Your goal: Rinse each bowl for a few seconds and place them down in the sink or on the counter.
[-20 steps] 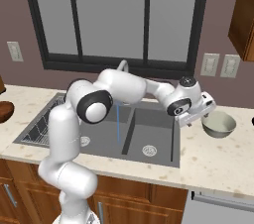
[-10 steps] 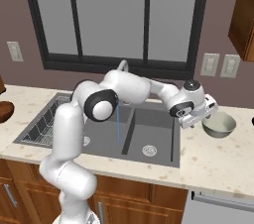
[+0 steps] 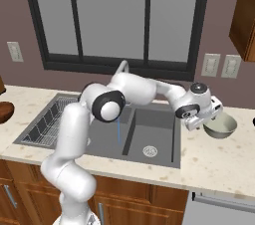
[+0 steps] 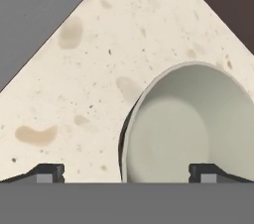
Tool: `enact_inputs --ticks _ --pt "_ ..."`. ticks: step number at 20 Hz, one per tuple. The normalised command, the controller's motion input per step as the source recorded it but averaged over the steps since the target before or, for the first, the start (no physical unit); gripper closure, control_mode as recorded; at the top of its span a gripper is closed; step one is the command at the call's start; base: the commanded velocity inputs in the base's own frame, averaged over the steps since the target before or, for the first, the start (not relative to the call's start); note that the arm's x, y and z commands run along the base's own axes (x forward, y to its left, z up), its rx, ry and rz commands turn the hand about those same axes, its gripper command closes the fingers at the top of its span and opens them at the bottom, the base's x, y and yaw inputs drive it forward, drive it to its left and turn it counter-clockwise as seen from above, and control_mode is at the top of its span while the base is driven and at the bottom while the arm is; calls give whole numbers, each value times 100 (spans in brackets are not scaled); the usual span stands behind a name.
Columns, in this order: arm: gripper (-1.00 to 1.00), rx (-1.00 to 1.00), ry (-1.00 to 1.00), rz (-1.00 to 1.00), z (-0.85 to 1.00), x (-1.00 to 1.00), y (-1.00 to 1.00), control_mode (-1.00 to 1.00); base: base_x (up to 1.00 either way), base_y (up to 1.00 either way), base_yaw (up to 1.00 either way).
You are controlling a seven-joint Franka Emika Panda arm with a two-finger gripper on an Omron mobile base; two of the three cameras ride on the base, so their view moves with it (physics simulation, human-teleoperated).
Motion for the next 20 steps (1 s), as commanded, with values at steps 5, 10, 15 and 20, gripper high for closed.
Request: enact_inputs --ticks 5,10,15,20 --pt "-100 1 0 3 -14 6 -14 -100 0 0 0" --pt "-100 1 0 3 -16 8 -11 -100 0 0 0" --pt "100 1 0 3 -21 9 -1 -100 0 0 0" --pt "100 2 0 3 -18 2 -6 -100 0 0 0"
